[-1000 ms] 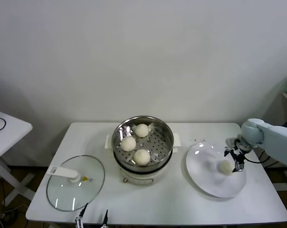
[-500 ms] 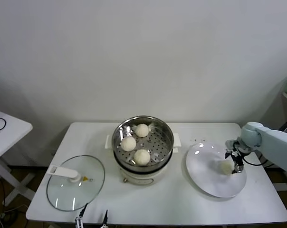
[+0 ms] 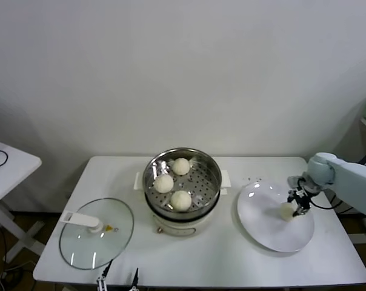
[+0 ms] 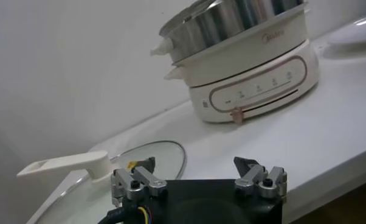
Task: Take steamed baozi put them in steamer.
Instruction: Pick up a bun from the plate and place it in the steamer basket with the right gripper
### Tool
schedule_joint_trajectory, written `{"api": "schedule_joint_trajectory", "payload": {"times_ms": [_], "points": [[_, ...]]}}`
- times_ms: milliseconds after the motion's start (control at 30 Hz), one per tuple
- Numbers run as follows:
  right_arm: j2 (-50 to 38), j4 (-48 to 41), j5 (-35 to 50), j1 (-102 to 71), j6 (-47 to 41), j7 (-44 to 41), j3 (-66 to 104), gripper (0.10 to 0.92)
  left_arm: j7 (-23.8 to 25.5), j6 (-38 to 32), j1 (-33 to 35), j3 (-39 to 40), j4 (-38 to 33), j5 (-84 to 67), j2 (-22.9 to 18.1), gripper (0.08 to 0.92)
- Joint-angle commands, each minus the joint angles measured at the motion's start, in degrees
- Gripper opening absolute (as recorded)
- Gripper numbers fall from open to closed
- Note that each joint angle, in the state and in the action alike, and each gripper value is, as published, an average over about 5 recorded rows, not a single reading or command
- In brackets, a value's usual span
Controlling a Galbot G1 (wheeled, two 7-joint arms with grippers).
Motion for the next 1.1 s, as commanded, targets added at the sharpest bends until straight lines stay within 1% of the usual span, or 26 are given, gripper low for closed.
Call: {"api": "schedule_joint_trajectory", "payload": {"times_ms": [33,200,333,600,733,833,1100], "points": [[1.1,7.9,11.4,23.0,-0.3,-1.7,-17.1,0.543,0.0,0.1,0.1,0.2,-0.1,0.1,-2.8,0.823],[4.7,11.6,22.4,37.6,-1.7,-3.7,-27.0,0.546,0.1,0.2,0.1,0.4,-0.4,0.0,-2.7,0.823],[8.9,14.1,29.6,46.1,-3.3,-4.5,-30.7,0.549,0.2,0.3,0.0,0.5,-0.4,-0.3,-2.5,0.823],[15.6,19.3,39.7,51.3,-7.4,-4.1,-28.3,0.551,0.3,0.3,0.0,0.9,-0.4,-0.3,-2.4,0.823],[17.9,20.4,40.9,47.9,-9.7,-2.5,-24.1,0.554,0.3,0.1,-0.1,0.7,-0.4,-0.4,-2.3,0.823],[19.8,20.0,40.3,43.0,-11.3,-0.9,-20.4,0.559,0.3,0.0,-0.1,0.6,-0.4,-0.4,-2.2,0.823],[24.2,16.4,34.0,32.1,-13.0,2.4,-15.7,0.571,0.3,-0.1,0.1,0.4,-0.6,-0.4,-2.3,0.823]]}}
